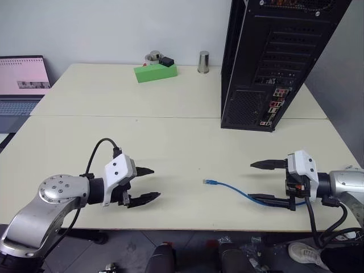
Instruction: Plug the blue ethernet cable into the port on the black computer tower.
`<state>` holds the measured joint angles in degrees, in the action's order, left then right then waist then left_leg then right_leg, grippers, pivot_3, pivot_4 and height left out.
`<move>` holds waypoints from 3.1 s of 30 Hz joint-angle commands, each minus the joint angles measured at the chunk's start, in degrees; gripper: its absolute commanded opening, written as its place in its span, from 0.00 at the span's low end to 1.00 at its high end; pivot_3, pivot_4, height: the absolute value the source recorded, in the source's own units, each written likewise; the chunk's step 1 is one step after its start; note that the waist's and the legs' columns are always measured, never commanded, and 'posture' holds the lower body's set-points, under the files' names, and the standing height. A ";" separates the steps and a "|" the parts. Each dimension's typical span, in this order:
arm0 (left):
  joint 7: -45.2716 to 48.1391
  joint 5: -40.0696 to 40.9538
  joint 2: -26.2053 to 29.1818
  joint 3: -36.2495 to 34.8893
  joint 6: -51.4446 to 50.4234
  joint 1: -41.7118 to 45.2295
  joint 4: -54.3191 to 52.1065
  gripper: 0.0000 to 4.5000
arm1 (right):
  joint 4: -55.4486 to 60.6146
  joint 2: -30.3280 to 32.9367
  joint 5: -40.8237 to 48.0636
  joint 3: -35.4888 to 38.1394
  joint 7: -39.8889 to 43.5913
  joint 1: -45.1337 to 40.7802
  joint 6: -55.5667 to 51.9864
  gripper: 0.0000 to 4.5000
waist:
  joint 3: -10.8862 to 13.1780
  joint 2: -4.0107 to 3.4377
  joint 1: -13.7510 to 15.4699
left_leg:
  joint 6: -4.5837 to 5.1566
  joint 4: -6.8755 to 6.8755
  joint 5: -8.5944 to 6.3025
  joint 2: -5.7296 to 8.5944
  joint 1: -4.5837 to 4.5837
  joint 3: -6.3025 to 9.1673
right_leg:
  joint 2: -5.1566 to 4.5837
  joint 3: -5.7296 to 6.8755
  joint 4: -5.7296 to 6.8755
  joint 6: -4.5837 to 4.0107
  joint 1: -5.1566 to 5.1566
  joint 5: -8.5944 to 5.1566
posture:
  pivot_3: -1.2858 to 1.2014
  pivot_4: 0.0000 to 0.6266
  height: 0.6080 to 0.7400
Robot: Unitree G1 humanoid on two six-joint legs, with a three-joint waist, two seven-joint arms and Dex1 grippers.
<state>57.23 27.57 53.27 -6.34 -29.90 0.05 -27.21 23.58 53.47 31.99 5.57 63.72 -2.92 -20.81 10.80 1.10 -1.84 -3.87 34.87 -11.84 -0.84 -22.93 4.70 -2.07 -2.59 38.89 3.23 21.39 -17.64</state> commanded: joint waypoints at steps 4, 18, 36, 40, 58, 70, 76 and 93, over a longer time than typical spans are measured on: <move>0.41 0.80 0.77 -1.51 0.08 -0.55 -2.70 0.84 | 2.18 -0.29 -0.60 0.23 0.51 0.89 0.75 1.00 | 0.00 0.00 0.00 | 0.00 0.00 0.00 0.00 0.00 0.00 | 0.00 0.00 0.00 0.00 0.00 0.00 | 0.52 0.24 1.00; 0.39 -2.53 -1.06 6.34 1.30 1.56 -2.98 0.84 | -4.54 -13.13 -13.19 -8.99 -11.52 -2.47 5.36 1.00 | -0.01 0.06 -0.02 | 0.00 0.01 0.00 0.00 0.01 0.00 | 0.03 -0.02 0.02 -0.21 0.01 0.12 | 0.52 0.24 1.00; 0.22 -5.78 -2.86 9.46 3.76 4.80 -0.92 0.84 | -17.31 -17.79 -21.98 -18.45 -10.17 -7.33 7.70 0.91 | -0.01 0.07 -0.06 | 0.00 0.02 0.00 -0.01 0.02 0.02 | 0.05 0.00 0.07 -0.22 0.01 0.13 | 0.52 0.24 1.00; 0.64 -6.53 -3.45 9.80 5.15 5.19 -0.08 0.84 | -17.10 -17.36 -22.06 -18.34 -9.35 -7.18 6.77 0.72 | -0.01 0.07 -0.03 | 0.00 0.03 0.00 -0.01 0.02 0.01 | 0.04 0.00 0.07 -0.22 0.00 0.13 | 0.52 0.24 1.00; 1.82 -13.78 -11.29 18.28 13.23 14.14 11.08 0.84 | -11.38 -16.85 -20.66 -19.43 -7.35 -10.21 0.11 0.01 | -0.04 0.10 -0.06 | 0.00 0.07 0.00 0.01 0.03 0.04 | 0.04 0.02 0.09 -0.21 -0.03 0.14 | 0.52 0.24 1.00; 5.73 -17.50 -18.16 23.85 19.68 22.19 22.94 0.84 | -7.98 -18.58 -20.15 -22.08 -6.80 -14.47 -4.67 0.01 | -0.05 0.09 -0.03 | 0.00 0.10 0.01 0.03 -0.01 0.09 | 0.05 0.06 0.12 -0.20 0.00 0.15 | 0.52 0.24 1.00; 6.77 -17.35 -19.05 23.56 20.37 22.93 24.24 0.62 | -8.17 -18.50 -20.25 -22.41 -6.98 -14.45 -4.31 0.00 | -0.05 0.09 -0.08 | 0.00 0.10 0.01 0.03 -0.01 0.10 | 0.06 0.07 0.12 -0.20 0.00 0.15 | 0.52 0.24 1.00; 7.04 -19.09 -19.85 23.85 21.32 22.41 24.85 0.01 | -7.52 -19.35 -19.88 -22.29 -7.29 -15.28 -4.90 0.00 | -0.05 0.09 -0.06 | 0.00 0.10 0.01 0.03 -0.01 0.11 | 0.05 0.08 0.13 -0.20 0.00 0.15 | 0.52 0.24 1.00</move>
<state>64.35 8.74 33.58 17.87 -9.53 22.35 -1.97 13.66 34.29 11.48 -17.02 56.21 -17.17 -25.79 10.75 1.19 -1.89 -3.88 34.97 -11.83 -0.81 -22.93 4.82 -2.02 -2.52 39.02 3.03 21.39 -17.49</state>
